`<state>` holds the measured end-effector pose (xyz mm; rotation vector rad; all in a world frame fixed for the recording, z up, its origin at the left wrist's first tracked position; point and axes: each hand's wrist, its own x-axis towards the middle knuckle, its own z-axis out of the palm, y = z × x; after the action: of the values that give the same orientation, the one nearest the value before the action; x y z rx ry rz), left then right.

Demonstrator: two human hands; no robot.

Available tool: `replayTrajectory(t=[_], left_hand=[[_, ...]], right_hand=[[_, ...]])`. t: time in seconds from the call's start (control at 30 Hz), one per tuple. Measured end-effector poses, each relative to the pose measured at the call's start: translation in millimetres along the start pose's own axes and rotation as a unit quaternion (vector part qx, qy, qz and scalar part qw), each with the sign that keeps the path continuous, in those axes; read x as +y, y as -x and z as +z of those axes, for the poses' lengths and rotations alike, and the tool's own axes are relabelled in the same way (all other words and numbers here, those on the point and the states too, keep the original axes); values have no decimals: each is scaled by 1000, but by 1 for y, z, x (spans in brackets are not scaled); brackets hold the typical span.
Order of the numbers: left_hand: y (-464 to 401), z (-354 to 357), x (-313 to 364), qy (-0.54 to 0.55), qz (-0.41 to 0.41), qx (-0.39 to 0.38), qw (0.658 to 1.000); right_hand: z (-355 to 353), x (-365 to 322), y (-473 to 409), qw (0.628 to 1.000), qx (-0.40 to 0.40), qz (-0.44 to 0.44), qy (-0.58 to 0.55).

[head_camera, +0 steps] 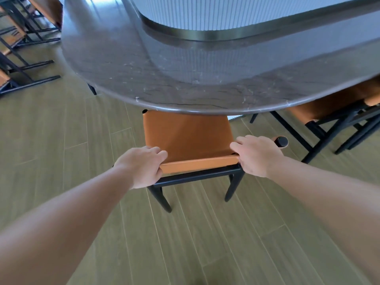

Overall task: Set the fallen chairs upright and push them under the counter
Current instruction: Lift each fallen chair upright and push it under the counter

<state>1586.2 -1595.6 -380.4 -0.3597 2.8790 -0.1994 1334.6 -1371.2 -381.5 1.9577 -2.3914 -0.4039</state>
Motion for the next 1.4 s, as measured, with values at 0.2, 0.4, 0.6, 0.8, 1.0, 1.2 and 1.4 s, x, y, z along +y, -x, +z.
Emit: replayTrajectory(t=[0.2,0.4,0.6,0.8,1.0,1.2,1.4], left_hand=[[-20,-3,-18,4,-3,-12,1000],[-24,-5,-20,7,-14,-27,1000],[-25,-3,-18,-12,-42,-50,998],[-28,-10,-17,-12,-48,-74,996],[-43,-24,-9,-47,-16,-85,995],[-75,-43,30,-20,-7,-66,998],[-108,-63,50,-18,6,-40,999]], right_hand=[[0,12,-27,1000,-6,-10,-10],[4,18,-33,1000,-3,-23,-22],[5,22,-31,997,14,-47,-57],[10,29,-34,997,17,-69,-43],[9,52,-35,995,45,-75,-39],[7,104,-28,998,33,-41,-18],[3,150,-30,995,90,-36,-24]])
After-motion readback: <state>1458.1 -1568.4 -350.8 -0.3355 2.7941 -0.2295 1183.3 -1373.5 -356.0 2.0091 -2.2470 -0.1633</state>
